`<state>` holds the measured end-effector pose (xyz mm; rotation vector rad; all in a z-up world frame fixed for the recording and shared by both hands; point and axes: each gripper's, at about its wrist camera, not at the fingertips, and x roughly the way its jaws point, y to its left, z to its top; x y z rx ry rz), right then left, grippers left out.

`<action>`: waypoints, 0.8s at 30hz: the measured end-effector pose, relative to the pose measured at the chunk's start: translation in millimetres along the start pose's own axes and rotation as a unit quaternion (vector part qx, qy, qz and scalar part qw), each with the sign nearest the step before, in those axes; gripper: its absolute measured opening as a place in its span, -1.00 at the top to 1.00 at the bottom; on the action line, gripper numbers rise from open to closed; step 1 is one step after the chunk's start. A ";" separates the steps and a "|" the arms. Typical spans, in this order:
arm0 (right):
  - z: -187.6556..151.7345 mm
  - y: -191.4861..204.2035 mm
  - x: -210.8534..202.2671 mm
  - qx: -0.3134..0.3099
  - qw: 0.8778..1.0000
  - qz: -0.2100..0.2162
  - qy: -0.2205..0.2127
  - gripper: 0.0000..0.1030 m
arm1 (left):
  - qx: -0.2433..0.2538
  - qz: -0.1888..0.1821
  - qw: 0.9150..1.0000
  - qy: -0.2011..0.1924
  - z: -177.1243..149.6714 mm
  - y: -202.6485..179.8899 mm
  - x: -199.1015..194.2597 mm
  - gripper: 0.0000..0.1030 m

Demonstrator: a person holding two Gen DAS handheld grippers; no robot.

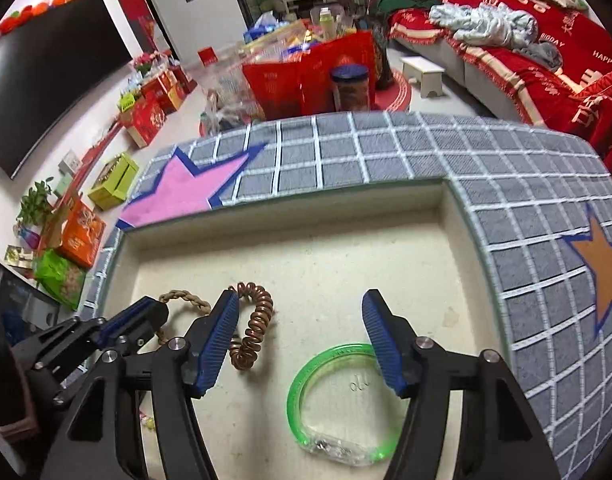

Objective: Organize jewelry
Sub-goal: 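Carry both bracelets into the tray and open both tools to release them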

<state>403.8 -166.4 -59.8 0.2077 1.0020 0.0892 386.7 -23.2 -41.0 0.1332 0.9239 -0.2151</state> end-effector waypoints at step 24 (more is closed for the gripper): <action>-67.1 -58.7 -108.0 0.087 0.994 0.044 -0.045 -0.34 | 0.005 0.017 1.000 -0.020 4.9 -3.3 -14.0 0.55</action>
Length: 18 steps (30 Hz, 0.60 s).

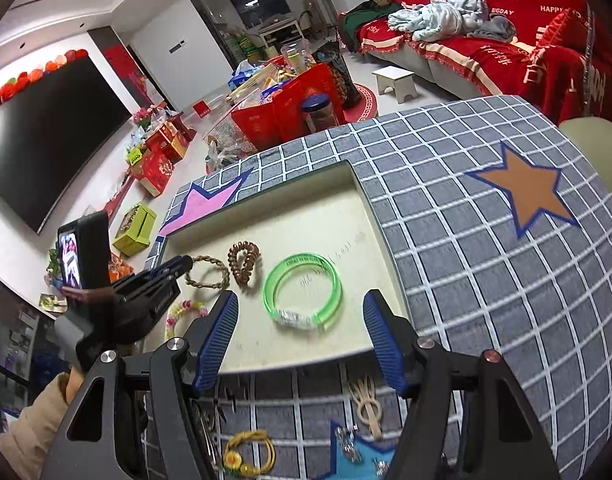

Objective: Organize jewelry
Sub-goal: 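Carry both bracelets into the tray and open both tools to release them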

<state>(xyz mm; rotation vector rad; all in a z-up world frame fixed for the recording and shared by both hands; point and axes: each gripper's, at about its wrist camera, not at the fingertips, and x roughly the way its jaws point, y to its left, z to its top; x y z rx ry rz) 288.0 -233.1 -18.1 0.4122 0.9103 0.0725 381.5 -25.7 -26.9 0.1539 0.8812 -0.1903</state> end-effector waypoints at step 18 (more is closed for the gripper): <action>-26.4 -20.5 -12.8 0.019 1.000 -0.003 0.005 -0.41 | -0.009 0.027 0.999 -0.041 -2.3 3.8 -8.5 -1.00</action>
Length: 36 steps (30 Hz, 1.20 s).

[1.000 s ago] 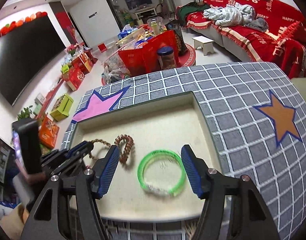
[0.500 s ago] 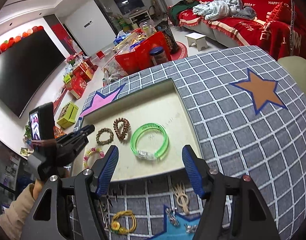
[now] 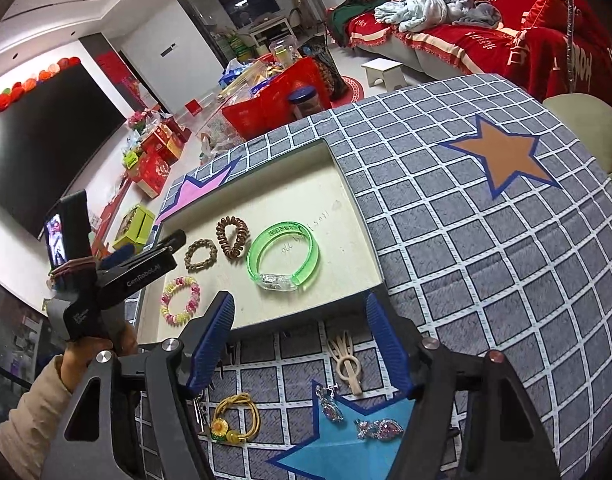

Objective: Organize jewelry
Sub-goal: 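Carry both bracelets into the tray and open both tools to release them, then move both tools back toward the remaining jewelry beside the blue star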

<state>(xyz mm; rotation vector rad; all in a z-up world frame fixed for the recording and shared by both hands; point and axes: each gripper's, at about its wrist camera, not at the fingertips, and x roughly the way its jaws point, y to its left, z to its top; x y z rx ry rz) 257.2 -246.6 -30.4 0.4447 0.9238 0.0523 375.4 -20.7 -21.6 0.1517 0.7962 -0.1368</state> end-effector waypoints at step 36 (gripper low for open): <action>-94.4 -56.5 -37.9 0.009 0.996 -0.081 0.037 -0.76 | 0.098 -0.101 0.990 0.025 -120.4 -61.1 -102.8 -1.00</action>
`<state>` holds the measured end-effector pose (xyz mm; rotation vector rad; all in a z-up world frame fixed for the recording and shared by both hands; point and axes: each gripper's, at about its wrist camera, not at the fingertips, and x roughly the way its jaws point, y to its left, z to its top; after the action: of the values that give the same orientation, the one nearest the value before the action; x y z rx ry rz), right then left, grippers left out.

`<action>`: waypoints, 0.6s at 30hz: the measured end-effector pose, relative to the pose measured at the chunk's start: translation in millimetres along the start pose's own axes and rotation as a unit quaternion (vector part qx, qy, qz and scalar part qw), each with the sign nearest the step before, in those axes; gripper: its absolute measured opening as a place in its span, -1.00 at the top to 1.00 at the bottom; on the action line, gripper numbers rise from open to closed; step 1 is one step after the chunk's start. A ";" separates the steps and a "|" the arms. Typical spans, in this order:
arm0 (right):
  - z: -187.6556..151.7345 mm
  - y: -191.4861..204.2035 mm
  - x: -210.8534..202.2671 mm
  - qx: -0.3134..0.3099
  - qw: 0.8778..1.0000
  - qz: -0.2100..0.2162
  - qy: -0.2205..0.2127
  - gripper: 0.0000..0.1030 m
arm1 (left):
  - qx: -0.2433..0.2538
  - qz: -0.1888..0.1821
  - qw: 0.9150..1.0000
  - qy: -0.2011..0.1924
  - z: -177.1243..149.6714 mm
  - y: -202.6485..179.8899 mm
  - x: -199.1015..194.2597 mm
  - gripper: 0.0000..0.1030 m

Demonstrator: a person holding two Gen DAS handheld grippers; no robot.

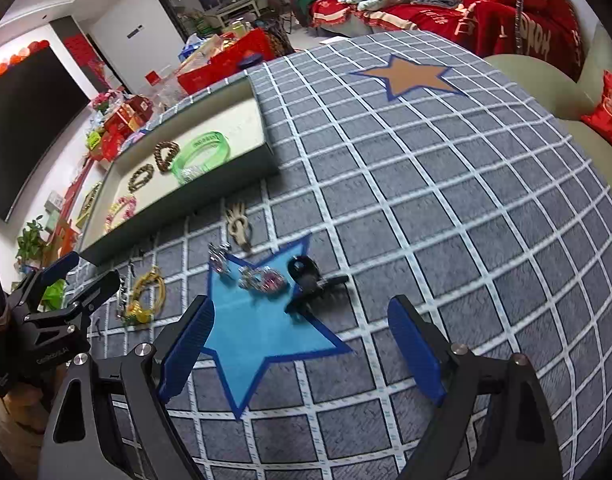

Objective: Organize jewelry
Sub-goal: 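Move both tools back toward the remaining jewelry beside the blue star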

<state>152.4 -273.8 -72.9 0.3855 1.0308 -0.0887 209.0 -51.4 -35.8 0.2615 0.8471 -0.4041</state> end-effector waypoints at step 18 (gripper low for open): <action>-2.8 7.9 19.2 -0.042 0.997 -0.061 0.001 -0.49 | 0.056 -0.029 0.998 0.028 -2.5 -26.4 15.0 -0.51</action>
<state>162.0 -263.5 -88.3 0.2464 1.0570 -0.1539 204.5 -77.6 -50.6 0.3542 0.8900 -0.5007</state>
